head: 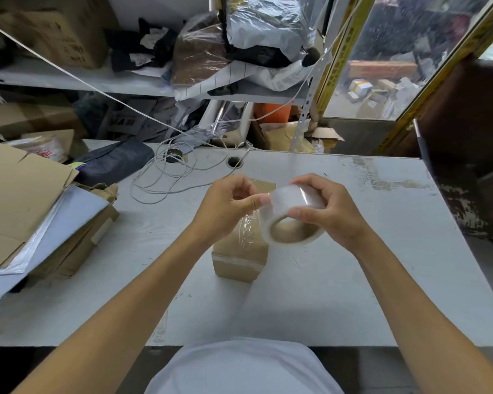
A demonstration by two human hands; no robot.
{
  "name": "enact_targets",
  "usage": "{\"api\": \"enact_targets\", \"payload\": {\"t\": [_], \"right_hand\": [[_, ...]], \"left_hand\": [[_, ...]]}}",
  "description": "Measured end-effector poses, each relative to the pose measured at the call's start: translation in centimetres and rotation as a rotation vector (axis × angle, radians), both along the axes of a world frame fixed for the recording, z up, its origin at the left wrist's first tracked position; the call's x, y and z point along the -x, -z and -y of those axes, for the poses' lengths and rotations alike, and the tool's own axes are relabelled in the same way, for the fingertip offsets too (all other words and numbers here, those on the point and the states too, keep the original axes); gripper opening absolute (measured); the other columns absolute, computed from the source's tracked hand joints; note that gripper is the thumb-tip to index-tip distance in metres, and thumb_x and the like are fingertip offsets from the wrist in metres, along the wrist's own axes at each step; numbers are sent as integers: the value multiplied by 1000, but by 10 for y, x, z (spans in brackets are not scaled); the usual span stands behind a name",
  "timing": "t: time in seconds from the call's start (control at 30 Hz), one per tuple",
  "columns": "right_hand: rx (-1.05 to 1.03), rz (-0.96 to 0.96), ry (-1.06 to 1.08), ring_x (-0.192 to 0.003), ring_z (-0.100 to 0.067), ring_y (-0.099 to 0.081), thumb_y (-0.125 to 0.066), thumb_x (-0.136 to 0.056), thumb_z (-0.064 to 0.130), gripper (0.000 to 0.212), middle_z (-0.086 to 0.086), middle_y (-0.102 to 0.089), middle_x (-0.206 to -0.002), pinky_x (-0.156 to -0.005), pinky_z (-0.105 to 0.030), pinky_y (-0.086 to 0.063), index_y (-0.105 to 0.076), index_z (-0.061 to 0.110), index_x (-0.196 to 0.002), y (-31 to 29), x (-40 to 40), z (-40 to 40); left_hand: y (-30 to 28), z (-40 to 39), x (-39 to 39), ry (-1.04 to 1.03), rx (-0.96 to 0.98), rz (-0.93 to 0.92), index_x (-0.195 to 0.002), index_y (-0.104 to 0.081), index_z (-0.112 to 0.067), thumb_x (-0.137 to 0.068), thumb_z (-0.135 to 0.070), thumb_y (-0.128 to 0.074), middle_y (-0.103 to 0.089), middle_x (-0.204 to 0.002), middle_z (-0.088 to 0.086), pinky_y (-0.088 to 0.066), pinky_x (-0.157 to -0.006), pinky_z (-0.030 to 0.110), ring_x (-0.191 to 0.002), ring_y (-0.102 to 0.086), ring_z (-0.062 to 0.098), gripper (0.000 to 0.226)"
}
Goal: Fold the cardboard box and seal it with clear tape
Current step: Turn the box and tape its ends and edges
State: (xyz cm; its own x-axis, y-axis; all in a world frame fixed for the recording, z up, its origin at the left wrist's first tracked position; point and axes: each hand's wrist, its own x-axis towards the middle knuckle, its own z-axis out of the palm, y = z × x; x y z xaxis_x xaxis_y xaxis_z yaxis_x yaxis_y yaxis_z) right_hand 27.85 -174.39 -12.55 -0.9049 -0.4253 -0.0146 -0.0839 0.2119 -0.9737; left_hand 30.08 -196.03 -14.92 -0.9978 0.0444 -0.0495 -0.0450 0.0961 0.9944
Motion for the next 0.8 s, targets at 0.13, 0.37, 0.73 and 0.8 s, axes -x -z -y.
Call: {"api": "enact_targets", "payload": {"t": [0.13, 0.37, 0.73, 0.8], "right_hand": [[-90, -88, 36, -93, 3, -60, -87, -62, 32, 50, 28, -61, -97, -63, -20, -55, -63, 29, -106, 0, -2, 2], [-256, -330, 52, -102, 5, -54, -83, -64, 52, 55, 29, -57, -105, -73, -14, -53, -59, 35, -110, -4, -5, 10], [-424, -374, 110, -90, -4, -59, -80, -76, 44, 34, 13, -61, -91, -64, -13, -51, -62, 31, -101, 2, -6, 0], [-402, -400, 115, -96, 1, -55, -80, -76, 43, 35, 17, -59, -90, -64, -13, -51, -61, 30, -102, -3, -7, 1]], "left_hand": [[-8, 2, -1, 37, -118, 104, -85, -65, -4, -85, -6, -74, -68, -72, 8, -50, -63, 22, -60, -59, 12, 9], [-13, -4, -3, -39, -109, 191, -83, -65, -9, -90, -12, -71, -63, -78, 8, -53, -65, 25, -70, -60, 15, 10], [-36, 26, 13, -211, -32, 198, -85, -51, -8, -99, -1, -50, -70, -86, 14, -62, -79, 40, -84, -73, 26, 16], [-35, 21, 9, -115, 22, 231, -91, -60, -9, -97, -9, -60, -71, -95, 16, -61, -84, 40, -92, -71, 29, 6]]}}
